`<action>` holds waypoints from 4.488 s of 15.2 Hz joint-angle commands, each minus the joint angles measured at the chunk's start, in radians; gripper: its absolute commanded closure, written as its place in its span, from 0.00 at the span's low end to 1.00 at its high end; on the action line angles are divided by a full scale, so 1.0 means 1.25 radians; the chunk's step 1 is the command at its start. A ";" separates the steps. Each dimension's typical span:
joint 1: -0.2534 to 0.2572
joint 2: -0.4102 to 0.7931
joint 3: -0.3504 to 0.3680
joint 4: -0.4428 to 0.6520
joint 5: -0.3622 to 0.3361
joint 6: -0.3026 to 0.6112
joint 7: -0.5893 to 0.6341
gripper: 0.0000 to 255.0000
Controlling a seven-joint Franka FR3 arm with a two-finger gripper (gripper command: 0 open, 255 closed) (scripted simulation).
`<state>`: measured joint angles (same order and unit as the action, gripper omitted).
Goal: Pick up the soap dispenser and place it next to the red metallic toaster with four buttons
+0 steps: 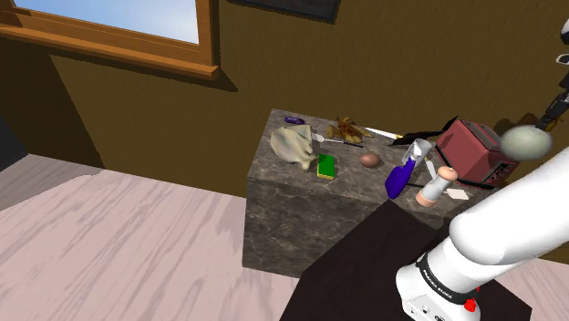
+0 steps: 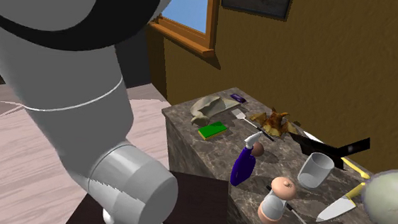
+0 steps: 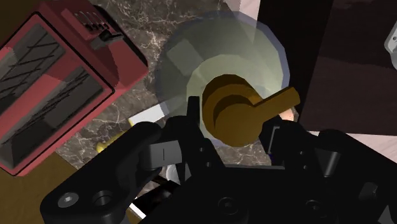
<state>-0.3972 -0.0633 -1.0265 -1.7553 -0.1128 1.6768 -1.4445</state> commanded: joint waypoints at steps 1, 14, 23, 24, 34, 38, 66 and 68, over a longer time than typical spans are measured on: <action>-0.025 0.080 -0.047 0.048 0.066 -0.001 -0.086 1.00; -0.260 0.336 -0.042 0.173 0.286 0.011 -0.326 1.00; -0.247 0.343 -0.036 0.080 0.295 0.104 -0.330 1.00; -0.247 0.345 -0.034 0.071 0.297 0.114 -0.331 1.00; -0.254 0.374 -0.013 -0.008 0.329 0.209 -0.348 1.00; -0.261 0.391 -0.001 -0.033 0.346 0.244 -0.357 1.00; -0.325 0.501 0.090 -0.113 0.456 0.404 -0.416 0.00; -0.325 0.502 0.090 -0.113 0.456 0.404 -0.416 0.00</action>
<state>-0.8034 0.5636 -0.9144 -1.8962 0.4573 2.1816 -1.9645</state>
